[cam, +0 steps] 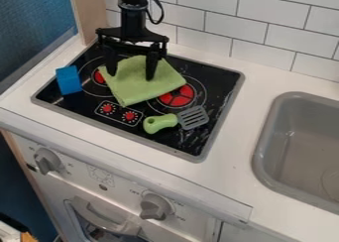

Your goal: Move green cloth to the left burner

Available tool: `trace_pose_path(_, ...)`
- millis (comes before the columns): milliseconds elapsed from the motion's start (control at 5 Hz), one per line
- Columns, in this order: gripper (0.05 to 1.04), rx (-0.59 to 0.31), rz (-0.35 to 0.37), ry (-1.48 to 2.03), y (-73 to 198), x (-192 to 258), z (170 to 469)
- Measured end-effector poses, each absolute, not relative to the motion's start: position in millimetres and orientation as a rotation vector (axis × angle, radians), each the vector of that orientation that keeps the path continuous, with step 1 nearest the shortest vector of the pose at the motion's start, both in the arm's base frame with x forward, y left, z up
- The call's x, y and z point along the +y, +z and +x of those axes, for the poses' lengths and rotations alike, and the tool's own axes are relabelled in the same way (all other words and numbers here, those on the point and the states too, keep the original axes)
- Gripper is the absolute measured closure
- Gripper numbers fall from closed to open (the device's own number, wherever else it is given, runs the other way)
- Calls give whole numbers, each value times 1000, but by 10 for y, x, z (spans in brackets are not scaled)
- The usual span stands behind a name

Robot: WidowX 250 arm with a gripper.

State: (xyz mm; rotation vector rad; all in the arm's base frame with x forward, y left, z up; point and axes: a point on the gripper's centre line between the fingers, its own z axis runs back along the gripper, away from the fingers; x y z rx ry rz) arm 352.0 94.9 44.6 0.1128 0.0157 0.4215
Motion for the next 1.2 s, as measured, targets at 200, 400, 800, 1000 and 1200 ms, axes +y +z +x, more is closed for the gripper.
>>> trace_pose_path(200,83,-21,140,434,391,929,3547)
trace_pose_path(400,83,-28,129,435,358,916,3565)
trace_pose_path(800,85,-43,93,527,336,1119,3523)
trace_pose_path(1000,85,-55,72,580,332,1302,3486)
trace_pose_path(1200,84,-57,94,625,329,1478,3454)
